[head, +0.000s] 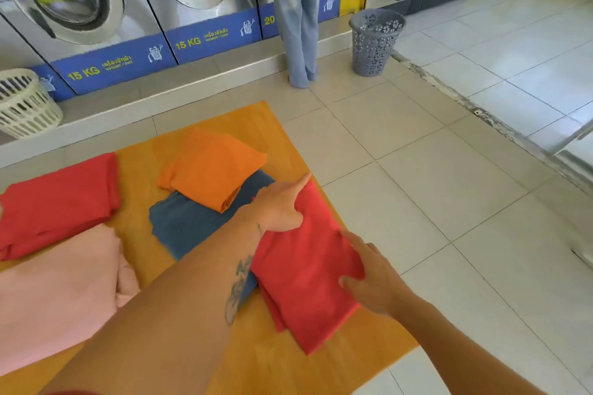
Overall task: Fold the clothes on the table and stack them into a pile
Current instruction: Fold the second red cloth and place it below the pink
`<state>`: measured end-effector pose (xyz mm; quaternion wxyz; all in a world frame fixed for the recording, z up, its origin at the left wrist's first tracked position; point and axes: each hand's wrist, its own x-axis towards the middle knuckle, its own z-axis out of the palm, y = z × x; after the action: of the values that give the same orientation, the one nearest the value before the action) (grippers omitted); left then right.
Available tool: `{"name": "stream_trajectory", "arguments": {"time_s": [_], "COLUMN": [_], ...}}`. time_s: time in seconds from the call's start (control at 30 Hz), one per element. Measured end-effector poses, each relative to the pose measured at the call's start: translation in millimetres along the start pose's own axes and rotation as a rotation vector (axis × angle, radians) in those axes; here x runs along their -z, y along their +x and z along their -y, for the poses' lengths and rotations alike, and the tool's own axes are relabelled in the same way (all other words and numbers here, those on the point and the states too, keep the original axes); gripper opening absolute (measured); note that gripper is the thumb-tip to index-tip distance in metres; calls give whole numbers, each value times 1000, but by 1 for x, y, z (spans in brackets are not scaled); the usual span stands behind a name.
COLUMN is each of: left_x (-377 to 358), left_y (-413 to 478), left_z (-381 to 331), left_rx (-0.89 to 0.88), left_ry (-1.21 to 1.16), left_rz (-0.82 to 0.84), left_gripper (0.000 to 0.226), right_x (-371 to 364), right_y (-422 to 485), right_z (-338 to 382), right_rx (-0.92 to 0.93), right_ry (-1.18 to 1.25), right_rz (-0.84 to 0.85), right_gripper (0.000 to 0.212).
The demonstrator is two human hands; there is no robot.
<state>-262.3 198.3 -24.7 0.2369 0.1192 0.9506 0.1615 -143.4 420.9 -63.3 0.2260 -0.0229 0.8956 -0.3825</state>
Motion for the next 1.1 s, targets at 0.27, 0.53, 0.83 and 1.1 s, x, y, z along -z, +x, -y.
{"name": "stream_trajectory", "arguments": {"time_s": [0.27, 0.53, 0.83, 1.1], "left_x": [-2, -32, -43, -42], "left_y": [-21, -94, -134, -172], "left_z": [-2, 43, 39, 38], "left_rx": [-60, 201, 240, 72], "left_ry": [-107, -626, -687, -635], "left_rz": [-191, -561, -444, -652], "left_gripper": [87, 44, 53, 61], "right_x": [6, 28, -10, -10], "right_y": [6, 36, 56, 30], "right_z": [5, 6, 29, 71], "right_rx": [94, 11, 13, 72], "right_ry": [100, 436, 418, 531], "right_rz": [-85, -32, -38, -117], "right_gripper": [86, 59, 85, 65]}}
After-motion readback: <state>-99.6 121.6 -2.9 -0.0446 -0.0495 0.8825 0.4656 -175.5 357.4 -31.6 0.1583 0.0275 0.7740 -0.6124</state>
